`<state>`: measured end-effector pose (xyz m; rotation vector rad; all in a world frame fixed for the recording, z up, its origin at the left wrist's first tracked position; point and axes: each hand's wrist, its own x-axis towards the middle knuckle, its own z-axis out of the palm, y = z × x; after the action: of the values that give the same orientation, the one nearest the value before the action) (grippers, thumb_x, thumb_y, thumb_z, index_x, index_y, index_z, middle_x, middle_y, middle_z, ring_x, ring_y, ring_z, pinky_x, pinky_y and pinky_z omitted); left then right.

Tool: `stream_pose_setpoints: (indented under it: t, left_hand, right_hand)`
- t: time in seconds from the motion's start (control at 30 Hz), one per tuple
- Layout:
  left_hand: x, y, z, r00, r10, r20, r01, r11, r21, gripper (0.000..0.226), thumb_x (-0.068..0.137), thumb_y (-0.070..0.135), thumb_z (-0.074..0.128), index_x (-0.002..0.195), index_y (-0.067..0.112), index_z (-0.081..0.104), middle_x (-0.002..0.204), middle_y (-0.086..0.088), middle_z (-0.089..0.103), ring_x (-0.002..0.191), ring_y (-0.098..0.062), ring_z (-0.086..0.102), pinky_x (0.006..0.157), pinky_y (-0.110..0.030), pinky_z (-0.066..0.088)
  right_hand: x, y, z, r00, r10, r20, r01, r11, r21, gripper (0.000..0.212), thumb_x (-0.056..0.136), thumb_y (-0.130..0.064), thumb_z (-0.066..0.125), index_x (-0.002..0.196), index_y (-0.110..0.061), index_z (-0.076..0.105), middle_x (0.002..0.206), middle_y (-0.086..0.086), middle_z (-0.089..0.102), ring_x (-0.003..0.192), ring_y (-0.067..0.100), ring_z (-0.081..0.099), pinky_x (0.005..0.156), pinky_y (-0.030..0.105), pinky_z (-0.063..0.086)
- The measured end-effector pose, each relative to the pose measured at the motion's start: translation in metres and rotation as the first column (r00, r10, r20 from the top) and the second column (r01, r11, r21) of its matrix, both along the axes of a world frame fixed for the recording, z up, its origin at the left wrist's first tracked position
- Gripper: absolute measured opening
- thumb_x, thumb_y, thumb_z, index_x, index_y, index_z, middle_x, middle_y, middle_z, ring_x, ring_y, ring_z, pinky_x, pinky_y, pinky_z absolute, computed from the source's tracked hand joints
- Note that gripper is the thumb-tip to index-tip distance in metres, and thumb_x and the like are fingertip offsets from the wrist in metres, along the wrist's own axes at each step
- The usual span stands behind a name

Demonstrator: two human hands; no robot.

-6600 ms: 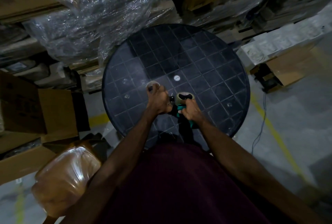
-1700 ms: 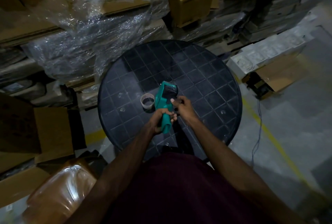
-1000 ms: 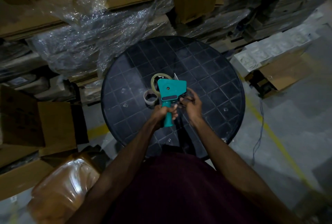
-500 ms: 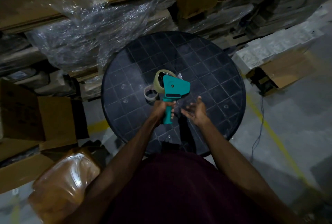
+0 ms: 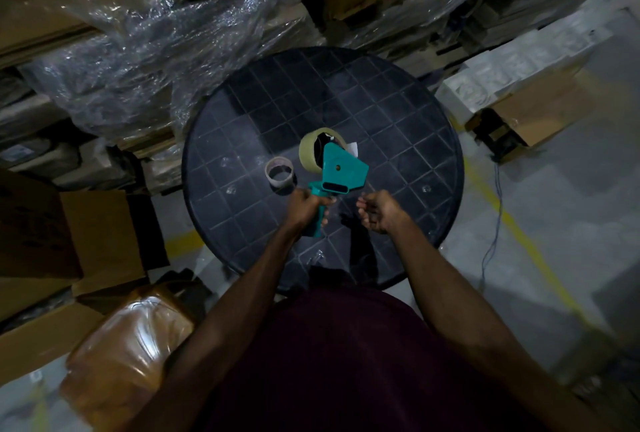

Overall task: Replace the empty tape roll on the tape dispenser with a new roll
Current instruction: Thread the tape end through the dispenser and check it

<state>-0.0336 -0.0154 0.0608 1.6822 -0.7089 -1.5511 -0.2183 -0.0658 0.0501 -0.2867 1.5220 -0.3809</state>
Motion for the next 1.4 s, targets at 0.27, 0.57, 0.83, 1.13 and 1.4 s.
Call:
stream_pose_setpoints:
  t: [0.27, 0.57, 0.83, 1.13, 1.4]
  left_hand:
    - [-0.008, 0.012, -0.005, 0.991, -0.077, 0.106, 0.078, 0.997, -0.004, 0.011, 0.079, -0.002, 0.062, 0.076, 0.002, 0.072, 0.06, -0.017, 0.056, 0.045, -0.022, 0.05, 0.046, -0.028, 0.044]
    - [-0.01, 0.029, -0.025, 0.897, -0.227, 0.38, 0.203, 0.974, 0.102, 0.011, 0.073, 0.018, 0.071, 0.08, 0.01, 0.074, 0.062, -0.009, 0.07, 0.047, -0.018, 0.06, 0.049, -0.03, 0.048]
    - [-0.027, 0.05, -0.045, 0.755, -0.498, 0.426, 0.417, 0.867, 0.274, 0.047, 0.065, 0.033, 0.068, 0.107, 0.012, 0.069, 0.09, -0.01, 0.075, 0.08, -0.029, 0.073, 0.073, -0.046, 0.062]
    - [-0.03, 0.051, -0.049, 0.739, -0.487, 0.466, 0.4, 0.873, 0.279, 0.025, 0.073, 0.021, 0.062, 0.096, 0.013, 0.067, 0.077, -0.007, 0.073, 0.06, -0.02, 0.07, 0.052, -0.036, 0.057]
    - [-0.011, 0.063, -0.05, 0.516, -0.623, 0.587, 0.461, 0.78, 0.423, 0.041, 0.071, 0.037, 0.059, 0.099, 0.009, 0.067, 0.095, -0.014, 0.072, 0.086, -0.032, 0.068, 0.073, -0.036, 0.052]
  right_hand:
    - [-0.008, 0.004, -0.019, 0.999, -0.02, 0.044, 0.019, 0.999, 0.028, 0.055, 0.098, -0.052, 0.04, 0.088, -0.006, 0.068, 0.074, 0.006, 0.069, 0.065, 0.019, 0.06, 0.053, 0.023, 0.043]
    - [-0.013, 0.017, -0.051, 0.948, 0.133, -0.291, -0.186, 0.969, -0.163, 0.021, 0.095, 0.001, 0.05, 0.076, -0.001, 0.058, 0.053, 0.009, 0.056, 0.034, 0.013, 0.045, 0.032, 0.019, 0.035]
    - [-0.033, 0.044, -0.089, 0.925, 0.031, -0.378, -0.156, 0.94, -0.303, 0.041, 0.086, 0.012, 0.059, 0.054, -0.013, 0.053, 0.058, -0.001, 0.055, 0.038, 0.002, 0.051, 0.038, 0.02, 0.044]
    - [-0.061, 0.032, -0.097, 0.901, -0.003, -0.433, -0.181, 0.905, -0.384, 0.011, 0.081, -0.004, 0.078, 0.09, 0.003, 0.077, 0.078, 0.006, 0.073, 0.057, 0.005, 0.059, 0.052, 0.007, 0.048]
    - [-0.049, 0.02, -0.116, 0.901, 0.288, -0.324, -0.392, 0.861, -0.324, 0.015, 0.074, 0.016, 0.071, 0.076, 0.002, 0.077, 0.05, -0.005, 0.066, 0.038, 0.0, 0.056, 0.047, 0.018, 0.054]
